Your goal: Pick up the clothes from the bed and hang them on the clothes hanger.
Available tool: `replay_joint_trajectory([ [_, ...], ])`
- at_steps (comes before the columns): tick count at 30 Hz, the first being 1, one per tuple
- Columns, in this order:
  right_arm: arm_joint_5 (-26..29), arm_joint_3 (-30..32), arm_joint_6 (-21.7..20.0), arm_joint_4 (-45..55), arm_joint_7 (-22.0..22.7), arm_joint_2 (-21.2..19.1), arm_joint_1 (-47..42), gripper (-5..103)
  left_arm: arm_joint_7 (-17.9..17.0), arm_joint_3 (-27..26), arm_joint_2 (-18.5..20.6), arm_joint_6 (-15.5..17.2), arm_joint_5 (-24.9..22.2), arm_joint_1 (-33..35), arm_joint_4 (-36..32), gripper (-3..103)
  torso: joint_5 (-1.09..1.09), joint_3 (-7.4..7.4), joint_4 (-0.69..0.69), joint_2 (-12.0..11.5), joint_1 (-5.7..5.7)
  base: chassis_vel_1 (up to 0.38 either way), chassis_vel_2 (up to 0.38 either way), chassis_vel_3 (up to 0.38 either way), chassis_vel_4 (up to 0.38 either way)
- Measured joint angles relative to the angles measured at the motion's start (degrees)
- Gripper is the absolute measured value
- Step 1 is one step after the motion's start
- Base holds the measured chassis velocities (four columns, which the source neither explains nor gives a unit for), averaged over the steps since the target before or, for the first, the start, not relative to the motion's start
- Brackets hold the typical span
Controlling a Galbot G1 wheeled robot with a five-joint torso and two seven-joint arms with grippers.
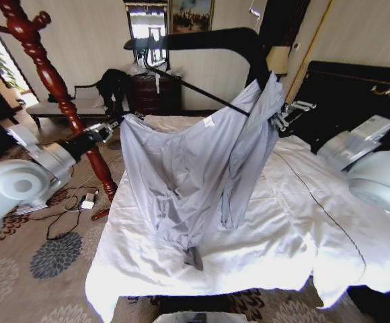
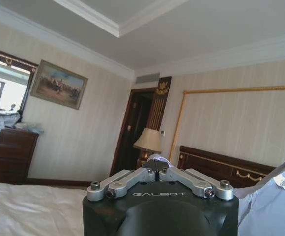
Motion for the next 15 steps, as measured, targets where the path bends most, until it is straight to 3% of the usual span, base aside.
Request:
replay_joint_trajectory([
  [5, -3.0, -0.9, -0.1, 0.0, -0.6, 1.6, -1.1, 16, -1.4, -5.7, -0.5, 0.2, -0.7, 4.3, -2.7, 0, -0.02, -0.01, 0.01, 0.0, 0.0, 0.0, 0.0, 0.0, 0.0],
  [8, -8.1, -3.1, -0.3, 1.2, -1.4, 5.3, -3.3, 16, -2.4, -5.9, -2.3, 0.2, 0.7, 5.9, -6.0, 0, 0.02, -0.01, -0.02, 0.0, 0.0, 0.0, 0.0, 0.0, 0.0],
  [15, -14.9, -5.0, 0.4, 1.7, -3.1, 8.1, -5.1, 16, -3.2, -4.5, -2.1, 0.4, 0.4, 4.2, -5.1, 0, -0.02, -0.01, 0.02, 0.0, 0.0, 0.0, 0.0, 0.0, 0.0],
])
